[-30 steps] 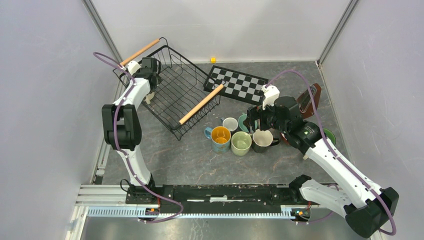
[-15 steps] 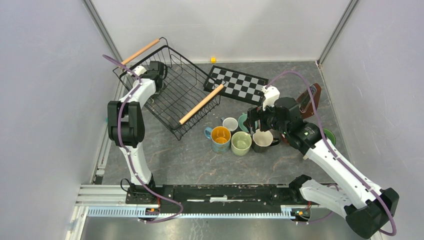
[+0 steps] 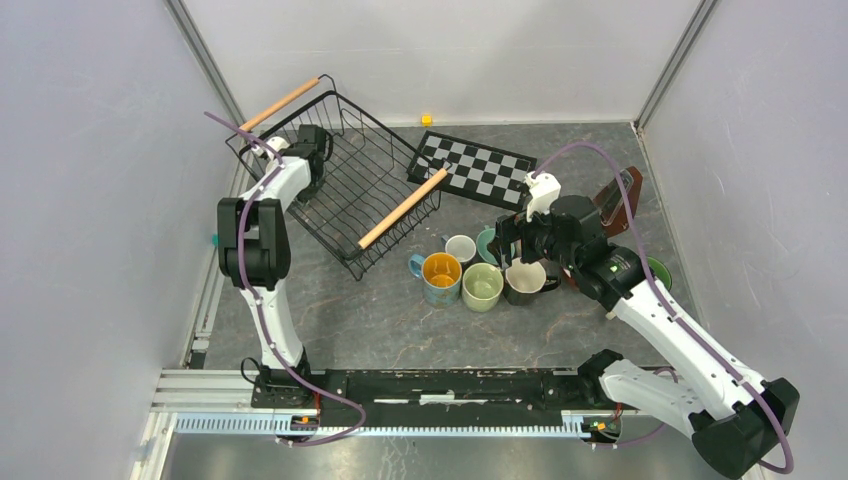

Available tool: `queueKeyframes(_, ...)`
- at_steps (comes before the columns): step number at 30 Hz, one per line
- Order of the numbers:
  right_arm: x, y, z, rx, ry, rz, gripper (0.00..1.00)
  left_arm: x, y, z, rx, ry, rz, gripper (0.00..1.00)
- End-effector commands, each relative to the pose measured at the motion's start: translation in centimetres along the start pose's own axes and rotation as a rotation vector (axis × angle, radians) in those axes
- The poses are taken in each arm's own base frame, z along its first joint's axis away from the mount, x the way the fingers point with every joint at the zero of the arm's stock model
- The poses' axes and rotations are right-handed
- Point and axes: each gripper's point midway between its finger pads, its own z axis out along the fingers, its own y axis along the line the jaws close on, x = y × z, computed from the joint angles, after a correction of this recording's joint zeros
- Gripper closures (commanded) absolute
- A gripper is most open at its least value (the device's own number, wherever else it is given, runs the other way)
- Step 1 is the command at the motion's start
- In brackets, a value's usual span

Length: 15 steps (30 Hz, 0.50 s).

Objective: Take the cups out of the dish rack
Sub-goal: Unload the cup from the dish rack.

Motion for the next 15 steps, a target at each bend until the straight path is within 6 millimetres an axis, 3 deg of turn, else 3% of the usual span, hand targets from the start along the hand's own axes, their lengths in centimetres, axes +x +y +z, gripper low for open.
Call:
queueKeyframes(1, -0.6, 0.1, -0.2, -0.006, -0.037, -0.012, 0.02, -2.4, -1.0, -0.1, 0.004, -0.061, -0.066, 0.58)
queueKeyframes(6, -0.7, 0.4, 0.2, -0.021, -0.03, -0.007, 0.02, -3.2, -1.6, -0.7, 0.027, -0.067, -0.057, 0.96)
queueKeyframes(15, -0.8, 0.3, 0.3, -0.011, -0.033, -0.003, 0.02, -4.7, -3.4, -3.1, 0.116, -0.079, -0.013, 0.98)
